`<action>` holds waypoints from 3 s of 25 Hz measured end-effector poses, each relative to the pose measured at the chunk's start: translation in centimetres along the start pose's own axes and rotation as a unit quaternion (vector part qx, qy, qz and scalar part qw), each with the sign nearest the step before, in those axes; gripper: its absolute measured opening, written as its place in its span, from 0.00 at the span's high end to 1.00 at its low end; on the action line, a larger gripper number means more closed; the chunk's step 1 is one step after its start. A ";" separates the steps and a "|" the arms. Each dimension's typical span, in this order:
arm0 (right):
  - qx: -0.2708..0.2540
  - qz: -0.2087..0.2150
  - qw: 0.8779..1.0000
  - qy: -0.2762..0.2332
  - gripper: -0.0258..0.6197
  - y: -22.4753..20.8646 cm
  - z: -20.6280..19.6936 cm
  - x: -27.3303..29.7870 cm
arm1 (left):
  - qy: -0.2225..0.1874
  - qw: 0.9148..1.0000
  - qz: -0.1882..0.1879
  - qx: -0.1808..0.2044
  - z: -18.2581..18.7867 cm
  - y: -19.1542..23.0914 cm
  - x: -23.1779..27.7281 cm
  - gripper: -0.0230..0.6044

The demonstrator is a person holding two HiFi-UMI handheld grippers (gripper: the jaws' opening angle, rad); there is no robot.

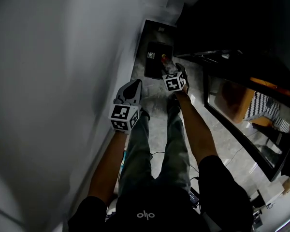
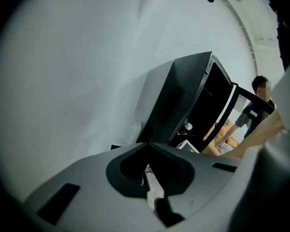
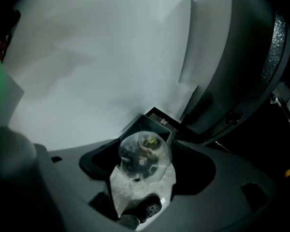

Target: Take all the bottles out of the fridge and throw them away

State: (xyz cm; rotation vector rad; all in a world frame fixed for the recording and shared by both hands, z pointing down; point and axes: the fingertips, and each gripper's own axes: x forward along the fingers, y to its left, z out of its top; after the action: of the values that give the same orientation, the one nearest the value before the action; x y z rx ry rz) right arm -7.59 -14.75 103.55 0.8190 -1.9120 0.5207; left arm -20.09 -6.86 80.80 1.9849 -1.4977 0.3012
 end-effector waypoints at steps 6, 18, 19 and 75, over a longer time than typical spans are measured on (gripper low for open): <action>-0.001 0.027 0.999 0.023 0.42 1.8 -1.7 -1.2 | 0.011 1.000 -0.003 -0.002 0.3 -0.6 -0.4 0.96; 0.058 -0.014 0.995 -0.074 0.70 -1.2 1.5 -21.2 | -0.020 0.999 -0.028 0.022 9.8 -7.3 -3.3 0.96; 0.063 -0.025 0.993 -0.094 0.77 -2.2 2.8 -23.2 | -0.024 0.999 -0.034 0.028 11.1 -8.3 -3.3 0.96; 0.185 -0.160 0.927 -0.285 0.95 -17.8 3.7 -56.6 | -0.067 0.963 -0.189 0.180 25.6 -36.5 -4.2 0.96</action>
State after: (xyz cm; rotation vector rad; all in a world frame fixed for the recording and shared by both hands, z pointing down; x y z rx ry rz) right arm 21.16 -11.16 51.66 1.6434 -2.1586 0.4788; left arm 7.64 -13.10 46.20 2.5752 -1.1636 0.2962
